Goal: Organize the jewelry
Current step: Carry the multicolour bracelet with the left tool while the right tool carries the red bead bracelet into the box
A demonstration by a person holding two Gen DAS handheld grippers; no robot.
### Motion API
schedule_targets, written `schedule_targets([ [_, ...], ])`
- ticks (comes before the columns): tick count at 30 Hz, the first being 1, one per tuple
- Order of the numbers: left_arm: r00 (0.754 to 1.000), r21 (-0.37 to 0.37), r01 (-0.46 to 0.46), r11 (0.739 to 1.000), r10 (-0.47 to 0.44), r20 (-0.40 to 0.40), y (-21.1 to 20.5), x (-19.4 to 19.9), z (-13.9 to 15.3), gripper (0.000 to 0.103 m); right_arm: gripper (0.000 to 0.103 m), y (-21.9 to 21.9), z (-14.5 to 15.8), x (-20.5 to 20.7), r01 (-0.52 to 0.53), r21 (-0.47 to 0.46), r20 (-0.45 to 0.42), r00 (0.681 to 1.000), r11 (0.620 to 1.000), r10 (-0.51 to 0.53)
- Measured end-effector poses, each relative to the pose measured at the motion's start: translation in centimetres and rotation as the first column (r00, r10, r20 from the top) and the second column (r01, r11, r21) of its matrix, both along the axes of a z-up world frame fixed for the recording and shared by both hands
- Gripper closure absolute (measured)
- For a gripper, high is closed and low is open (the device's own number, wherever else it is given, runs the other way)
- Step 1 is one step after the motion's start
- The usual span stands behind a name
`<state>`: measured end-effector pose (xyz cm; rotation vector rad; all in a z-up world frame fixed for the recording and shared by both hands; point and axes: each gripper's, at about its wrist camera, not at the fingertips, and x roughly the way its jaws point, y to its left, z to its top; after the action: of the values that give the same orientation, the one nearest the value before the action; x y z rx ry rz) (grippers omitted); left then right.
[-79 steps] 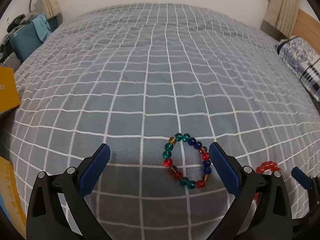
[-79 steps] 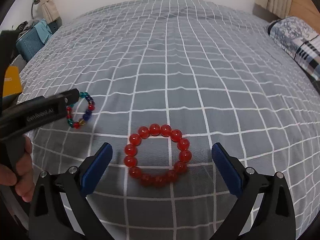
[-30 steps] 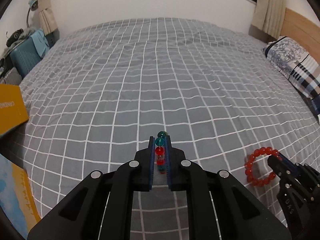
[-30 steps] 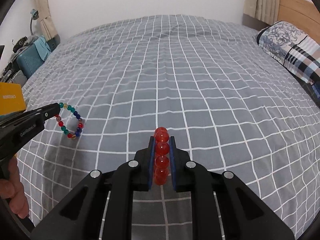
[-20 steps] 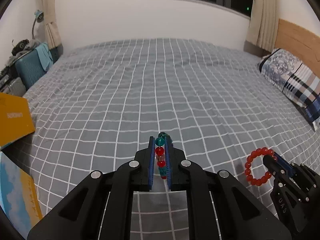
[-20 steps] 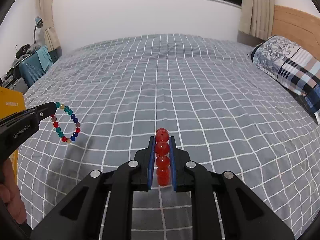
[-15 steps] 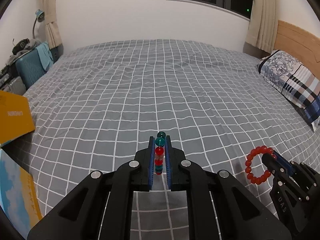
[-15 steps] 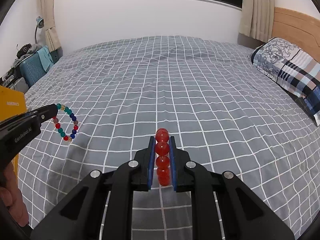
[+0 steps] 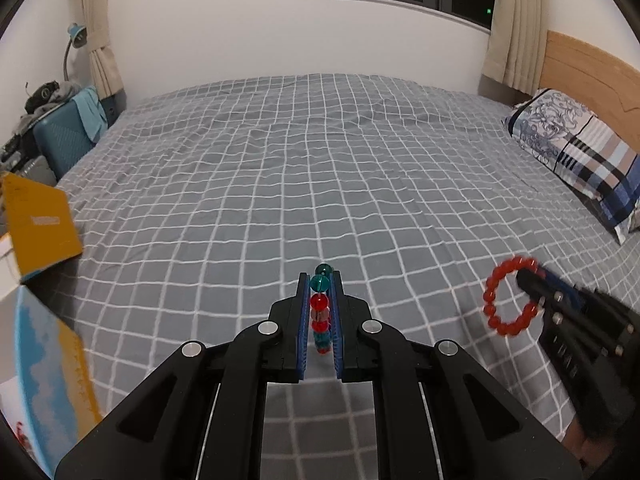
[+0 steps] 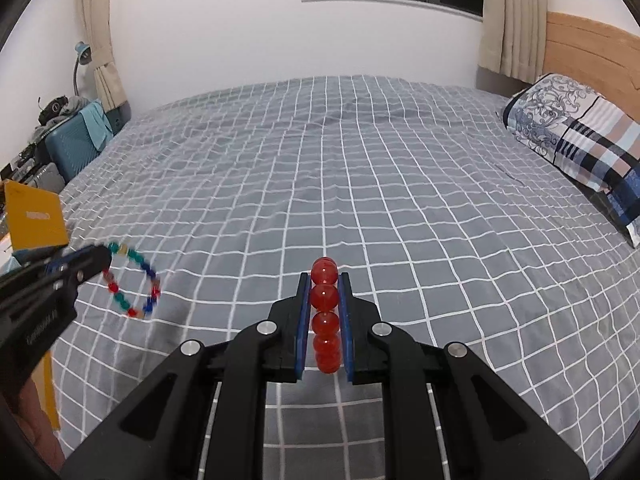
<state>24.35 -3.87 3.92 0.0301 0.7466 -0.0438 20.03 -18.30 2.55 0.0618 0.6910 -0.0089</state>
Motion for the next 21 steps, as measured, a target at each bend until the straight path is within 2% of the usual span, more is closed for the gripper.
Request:
schedule_targets([
  [9,0.998,0.014,-0.057,0.998,0.057,0.022,5.9,-5.3,4.4,0.094,0.09,4.4,3.1,-3.0,-0.053,0.02,0.013,0.999,0.998,0.052],
  [21,0.978,0.008,-0.207,0.978,0.207,0.033,16.6,-12.3,8.2,0.094,0.09,17.0,7.8,-6.9,-0.232,0.028,0.037,0.972,0.972,0.231],
])
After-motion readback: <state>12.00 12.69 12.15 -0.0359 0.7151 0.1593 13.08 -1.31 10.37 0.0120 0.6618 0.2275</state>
